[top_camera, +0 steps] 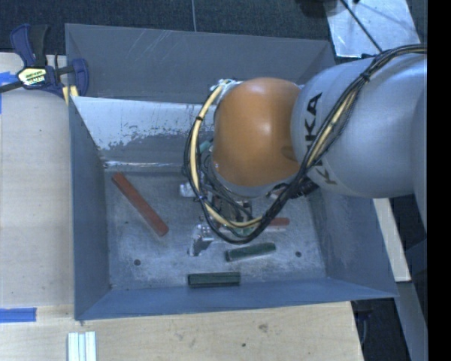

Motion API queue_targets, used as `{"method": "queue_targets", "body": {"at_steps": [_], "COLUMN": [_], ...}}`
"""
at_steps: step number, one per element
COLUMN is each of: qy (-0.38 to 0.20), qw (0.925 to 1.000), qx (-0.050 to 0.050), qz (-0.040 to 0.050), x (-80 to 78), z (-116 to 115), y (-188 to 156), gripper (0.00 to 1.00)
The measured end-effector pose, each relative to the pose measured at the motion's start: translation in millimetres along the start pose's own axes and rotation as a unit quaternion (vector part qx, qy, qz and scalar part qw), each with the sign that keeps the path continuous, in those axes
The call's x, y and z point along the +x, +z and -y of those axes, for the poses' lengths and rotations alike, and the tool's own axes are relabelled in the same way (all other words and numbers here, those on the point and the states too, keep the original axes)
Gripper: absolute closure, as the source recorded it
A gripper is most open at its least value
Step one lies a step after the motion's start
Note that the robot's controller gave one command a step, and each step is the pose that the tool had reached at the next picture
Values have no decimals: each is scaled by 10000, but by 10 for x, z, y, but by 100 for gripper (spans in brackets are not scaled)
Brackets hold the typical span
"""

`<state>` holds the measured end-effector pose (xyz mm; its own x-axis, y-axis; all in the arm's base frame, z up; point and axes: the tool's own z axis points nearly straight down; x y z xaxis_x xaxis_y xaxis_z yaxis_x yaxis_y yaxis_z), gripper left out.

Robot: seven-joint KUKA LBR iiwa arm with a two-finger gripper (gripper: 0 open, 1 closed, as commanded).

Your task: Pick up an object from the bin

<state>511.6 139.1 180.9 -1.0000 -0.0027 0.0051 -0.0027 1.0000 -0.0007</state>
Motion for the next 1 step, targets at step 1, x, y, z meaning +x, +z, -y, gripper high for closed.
{"method": "queue_targets", "body": {"at_steps": [1], "qy": [15], "qw": [10000], "qx": [-9], "qz": [38], "x": [-20], "z": [4], "y": [-37], "gripper": [0]}}
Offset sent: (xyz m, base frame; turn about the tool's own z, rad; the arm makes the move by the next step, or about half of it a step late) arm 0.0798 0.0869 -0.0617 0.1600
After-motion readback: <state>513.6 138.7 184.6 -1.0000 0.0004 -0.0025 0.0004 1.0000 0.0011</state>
